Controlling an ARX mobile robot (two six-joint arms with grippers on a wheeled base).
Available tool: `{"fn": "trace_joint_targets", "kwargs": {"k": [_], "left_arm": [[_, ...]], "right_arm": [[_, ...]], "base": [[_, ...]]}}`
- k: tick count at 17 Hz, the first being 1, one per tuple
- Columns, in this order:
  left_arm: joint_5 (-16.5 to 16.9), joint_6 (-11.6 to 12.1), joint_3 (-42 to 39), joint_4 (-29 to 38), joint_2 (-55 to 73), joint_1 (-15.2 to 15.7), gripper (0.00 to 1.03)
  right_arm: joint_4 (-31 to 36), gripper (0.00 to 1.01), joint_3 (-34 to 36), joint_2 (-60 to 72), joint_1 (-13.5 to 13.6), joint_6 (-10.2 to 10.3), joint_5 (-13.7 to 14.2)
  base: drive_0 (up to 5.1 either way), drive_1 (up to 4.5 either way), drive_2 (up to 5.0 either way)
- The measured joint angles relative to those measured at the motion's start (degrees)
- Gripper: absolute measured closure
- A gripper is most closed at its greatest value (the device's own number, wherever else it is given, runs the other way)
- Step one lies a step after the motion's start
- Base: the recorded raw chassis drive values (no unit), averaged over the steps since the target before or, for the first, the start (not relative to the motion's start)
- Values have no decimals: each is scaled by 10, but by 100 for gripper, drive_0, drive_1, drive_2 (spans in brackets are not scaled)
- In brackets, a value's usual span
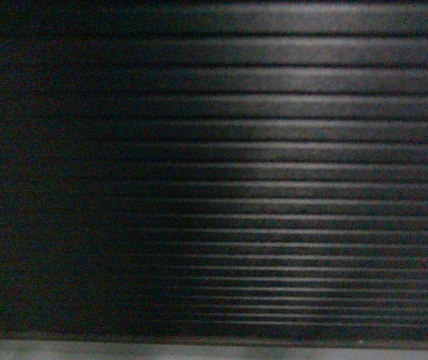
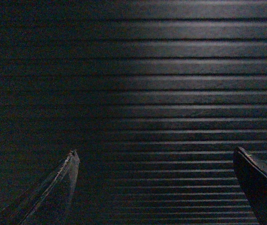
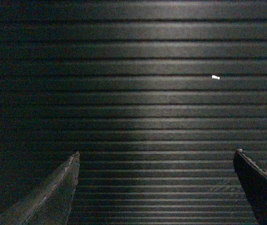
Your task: Place dark red mango on scale at checkout
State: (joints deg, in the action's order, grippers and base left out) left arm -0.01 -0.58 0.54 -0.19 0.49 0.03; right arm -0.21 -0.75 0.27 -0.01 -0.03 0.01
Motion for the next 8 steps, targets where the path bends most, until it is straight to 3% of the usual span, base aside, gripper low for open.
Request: {"fn": "trace_joint_targets", "kwargs": {"k": [8], "left_arm": [[0,1,0,-1,0,0,5]], "right_arm": [[-1,3,0,0,0,0,0]], "base": [[0,0,0]]}}
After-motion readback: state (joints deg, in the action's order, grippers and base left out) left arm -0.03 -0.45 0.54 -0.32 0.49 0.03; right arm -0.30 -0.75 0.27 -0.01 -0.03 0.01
